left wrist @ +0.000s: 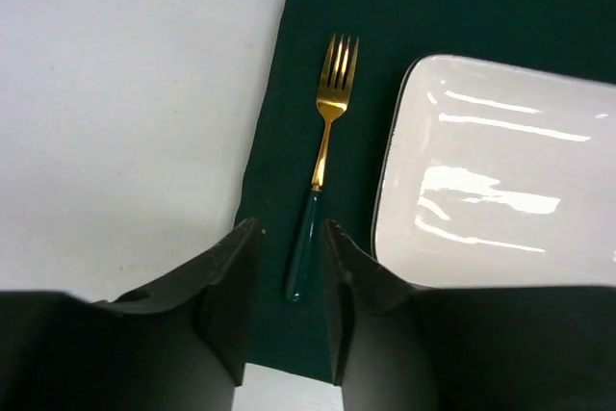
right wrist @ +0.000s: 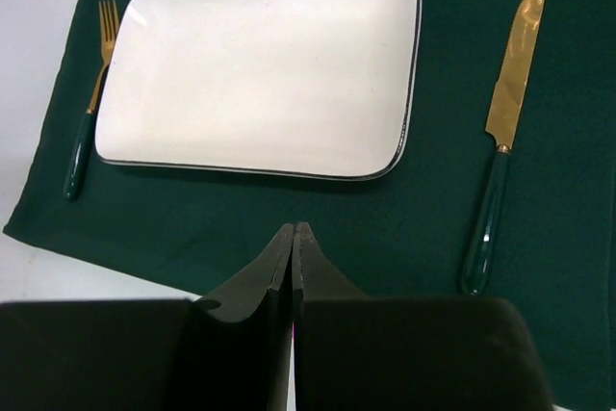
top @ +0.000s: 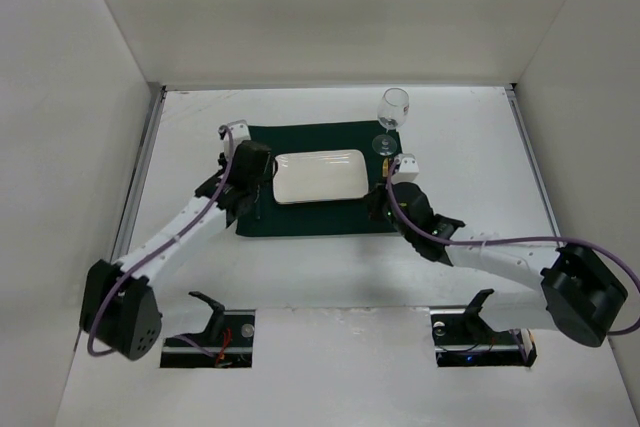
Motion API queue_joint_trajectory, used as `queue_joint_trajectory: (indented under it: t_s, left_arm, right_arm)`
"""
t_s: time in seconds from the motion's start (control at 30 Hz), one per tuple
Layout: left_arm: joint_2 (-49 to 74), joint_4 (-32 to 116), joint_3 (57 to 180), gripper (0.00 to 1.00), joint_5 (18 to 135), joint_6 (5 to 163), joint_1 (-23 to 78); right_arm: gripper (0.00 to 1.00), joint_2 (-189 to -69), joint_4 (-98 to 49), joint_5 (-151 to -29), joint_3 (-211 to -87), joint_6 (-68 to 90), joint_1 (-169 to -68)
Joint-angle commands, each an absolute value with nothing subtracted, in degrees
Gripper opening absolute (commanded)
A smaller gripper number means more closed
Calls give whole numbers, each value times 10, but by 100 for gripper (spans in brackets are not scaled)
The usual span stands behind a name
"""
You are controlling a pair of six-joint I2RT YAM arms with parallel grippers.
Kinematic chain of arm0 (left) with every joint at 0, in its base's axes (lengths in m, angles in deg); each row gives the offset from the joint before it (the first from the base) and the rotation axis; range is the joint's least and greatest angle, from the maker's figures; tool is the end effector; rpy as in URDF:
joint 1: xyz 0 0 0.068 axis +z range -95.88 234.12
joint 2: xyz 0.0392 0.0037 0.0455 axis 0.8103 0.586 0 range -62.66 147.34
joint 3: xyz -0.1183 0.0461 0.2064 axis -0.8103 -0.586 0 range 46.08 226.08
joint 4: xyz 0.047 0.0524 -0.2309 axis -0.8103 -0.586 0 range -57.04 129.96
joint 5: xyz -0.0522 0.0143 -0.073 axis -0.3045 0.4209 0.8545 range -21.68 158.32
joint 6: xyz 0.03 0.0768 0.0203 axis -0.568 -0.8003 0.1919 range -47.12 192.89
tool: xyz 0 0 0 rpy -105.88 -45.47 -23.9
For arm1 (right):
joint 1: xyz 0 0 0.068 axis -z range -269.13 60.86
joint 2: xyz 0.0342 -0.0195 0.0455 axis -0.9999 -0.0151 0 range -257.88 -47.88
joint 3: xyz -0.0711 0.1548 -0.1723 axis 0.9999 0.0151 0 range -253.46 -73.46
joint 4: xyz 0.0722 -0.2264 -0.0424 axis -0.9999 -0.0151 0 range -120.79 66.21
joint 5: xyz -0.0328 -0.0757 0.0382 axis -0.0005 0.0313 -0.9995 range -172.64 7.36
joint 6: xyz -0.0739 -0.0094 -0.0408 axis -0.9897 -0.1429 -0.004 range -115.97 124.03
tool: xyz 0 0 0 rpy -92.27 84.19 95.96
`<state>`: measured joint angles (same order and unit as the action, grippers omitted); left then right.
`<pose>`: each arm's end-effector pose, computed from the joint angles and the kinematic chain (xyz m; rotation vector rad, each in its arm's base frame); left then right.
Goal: Set the dinner table for one person
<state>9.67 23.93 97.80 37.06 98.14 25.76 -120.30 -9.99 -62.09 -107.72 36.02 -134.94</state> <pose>0.2738 -0.1039 0.2302 -0.2366 2.0932 0.0480 0.2235 0.1923 0.1847 -0.0083 2.0054 0.5256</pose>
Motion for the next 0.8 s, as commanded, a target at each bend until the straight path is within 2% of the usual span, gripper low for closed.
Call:
queue_joint_trajectory:
  t_s: [0.0, 0.13, 0.23, 0.37, 0.47, 0.6, 0.77]
  left_arm:
    - [26, 280, 936, 25, 374, 1032, 260]
    - [-75, 298, 872, 15, 356, 1091, 272]
    - [-148, 294, 831, 15, 348, 1126, 293]
    - [-202, 256, 797, 30, 333, 1166, 335]
    - [-208, 214, 794, 39, 349, 1189, 366]
    - [-198, 210, 779, 44, 376, 1189, 383]
    - [-184, 244, 755, 47, 404, 1187, 381]
  right_arm:
    - [5, -1170, -75, -613, -1068, 362, -1347]
    - [7, -1126, -78, -536, -1061, 337, -1358]
    - [13, -1090, -76, -511, -1047, 341, -1362]
    - [20, -1023, -86, -485, -1021, 357, -1332]
    - [36, -968, -114, -444, -993, 393, -1306]
    - [55, -893, -188, -384, -963, 443, -1245]
    - [66, -780, -232, -364, -929, 447, -1159]
